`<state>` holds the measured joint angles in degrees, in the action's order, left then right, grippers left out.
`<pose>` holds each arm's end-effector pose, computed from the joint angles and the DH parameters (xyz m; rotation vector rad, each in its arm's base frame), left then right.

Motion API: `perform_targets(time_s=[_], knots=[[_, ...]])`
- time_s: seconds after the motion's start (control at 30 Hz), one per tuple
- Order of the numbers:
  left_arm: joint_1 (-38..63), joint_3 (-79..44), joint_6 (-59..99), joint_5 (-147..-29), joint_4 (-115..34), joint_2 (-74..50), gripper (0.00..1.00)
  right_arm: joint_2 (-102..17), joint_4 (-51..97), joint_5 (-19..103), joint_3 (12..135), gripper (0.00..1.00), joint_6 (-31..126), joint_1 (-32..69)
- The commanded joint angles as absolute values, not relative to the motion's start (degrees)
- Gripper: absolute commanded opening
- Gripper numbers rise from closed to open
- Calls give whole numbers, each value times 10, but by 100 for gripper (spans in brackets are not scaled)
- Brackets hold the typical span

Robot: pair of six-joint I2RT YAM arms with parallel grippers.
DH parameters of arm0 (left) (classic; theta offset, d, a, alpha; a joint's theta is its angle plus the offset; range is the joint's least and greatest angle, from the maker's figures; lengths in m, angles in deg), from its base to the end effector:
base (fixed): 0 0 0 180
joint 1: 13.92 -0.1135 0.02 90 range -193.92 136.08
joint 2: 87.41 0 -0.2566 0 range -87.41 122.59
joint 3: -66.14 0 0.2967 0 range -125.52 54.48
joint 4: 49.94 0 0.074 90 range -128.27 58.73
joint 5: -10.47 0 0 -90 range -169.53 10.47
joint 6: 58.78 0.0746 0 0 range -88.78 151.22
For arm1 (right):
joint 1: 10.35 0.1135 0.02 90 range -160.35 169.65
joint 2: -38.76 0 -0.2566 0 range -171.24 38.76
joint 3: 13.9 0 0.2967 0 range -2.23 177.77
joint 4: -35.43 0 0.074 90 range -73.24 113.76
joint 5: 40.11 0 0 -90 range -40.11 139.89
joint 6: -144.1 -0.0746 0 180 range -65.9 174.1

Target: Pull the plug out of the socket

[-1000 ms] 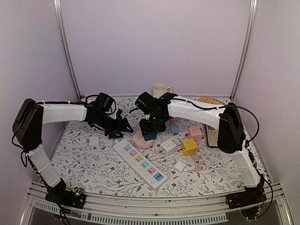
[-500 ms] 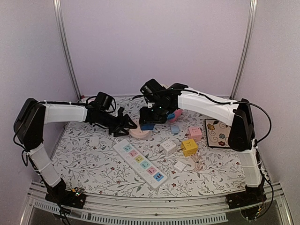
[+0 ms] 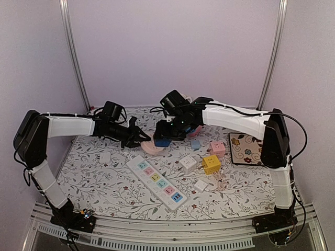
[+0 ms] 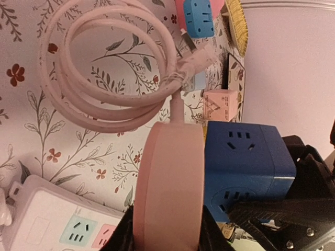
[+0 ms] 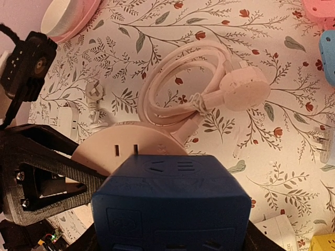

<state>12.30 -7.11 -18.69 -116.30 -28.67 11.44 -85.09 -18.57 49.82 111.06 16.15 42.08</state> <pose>0.3557 -0.2250 0.1412 -0.2008 2.6332 -1.3232 0.3348 0.4354 0.2138 -0.3303 2.5957 0.6242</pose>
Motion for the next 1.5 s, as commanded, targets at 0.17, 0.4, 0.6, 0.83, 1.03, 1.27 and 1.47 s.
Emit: perform_targets(time_s=[0.17, 0.4, 0.6, 0.83, 1.03, 1.27, 1.47], knots=[[120, -80, -129, -1063, -203, 115, 0, -742, -48, 462, 1057, 16, 141, 403], [114, -84, -114, -1037, -183, 123, 0, -699, 2, 452, 1003, 15, 129, 386], [114, -104, -103, -1033, -187, 120, 0, -706, -19, 467, 1018, 15, 155, 395], [72, -153, -87, -1045, -188, 162, 0, -723, -33, 449, 1001, 17, 158, 384], [16, -204, -68, -1060, -185, 219, 0, -753, -53, 434, 976, 18, 164, 385], [-29, -248, -52, -1077, -187, 283, 0, -798, -59, 426, 962, 18, 175, 385], [-41, -263, -35, -1069, -166, 313, 20, -844, -65, 428, 978, 18, 179, 390]])
